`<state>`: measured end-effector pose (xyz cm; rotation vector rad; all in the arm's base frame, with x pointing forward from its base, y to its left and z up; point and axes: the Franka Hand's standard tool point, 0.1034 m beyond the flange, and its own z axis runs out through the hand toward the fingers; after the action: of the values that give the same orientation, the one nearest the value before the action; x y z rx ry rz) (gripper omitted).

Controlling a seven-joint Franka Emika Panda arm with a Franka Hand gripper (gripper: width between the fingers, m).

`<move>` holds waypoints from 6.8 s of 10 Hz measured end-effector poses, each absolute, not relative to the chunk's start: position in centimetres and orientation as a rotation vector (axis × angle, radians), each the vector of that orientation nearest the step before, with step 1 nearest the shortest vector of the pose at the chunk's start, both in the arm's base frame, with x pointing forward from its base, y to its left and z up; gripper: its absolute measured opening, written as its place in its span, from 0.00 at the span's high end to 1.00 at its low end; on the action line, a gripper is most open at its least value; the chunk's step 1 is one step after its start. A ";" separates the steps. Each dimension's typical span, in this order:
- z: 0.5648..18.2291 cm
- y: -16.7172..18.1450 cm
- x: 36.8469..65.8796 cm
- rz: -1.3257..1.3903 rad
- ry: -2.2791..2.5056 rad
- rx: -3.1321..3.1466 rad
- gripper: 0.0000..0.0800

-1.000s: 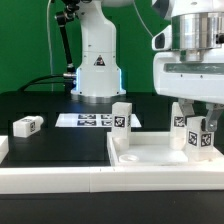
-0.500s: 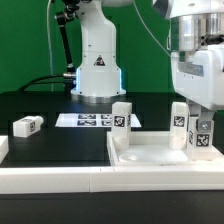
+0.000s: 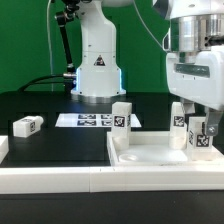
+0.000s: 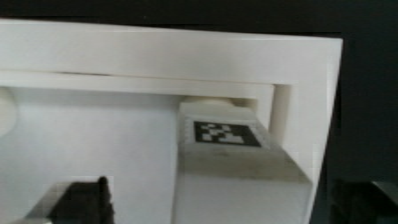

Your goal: Assemble square table

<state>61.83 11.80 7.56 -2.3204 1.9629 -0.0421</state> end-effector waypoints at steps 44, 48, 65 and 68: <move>9.4 7.0 61.2 -0.167 0.787 -3.044 0.19; 11.3 4.7 58.0 -0.216 0.641 -3.047 0.19; 10.3 -15.7 50.9 -0.285 0.563 -3.131 0.19; 10.2 -17.7 50.3 -0.281 0.588 -3.137 0.19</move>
Offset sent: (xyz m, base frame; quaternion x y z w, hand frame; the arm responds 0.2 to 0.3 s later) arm -0.0004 0.0110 0.0063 0.0055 0.0134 -0.1396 0.9901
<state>50.28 -17.71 10.17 -3.1367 0.5880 -0.2808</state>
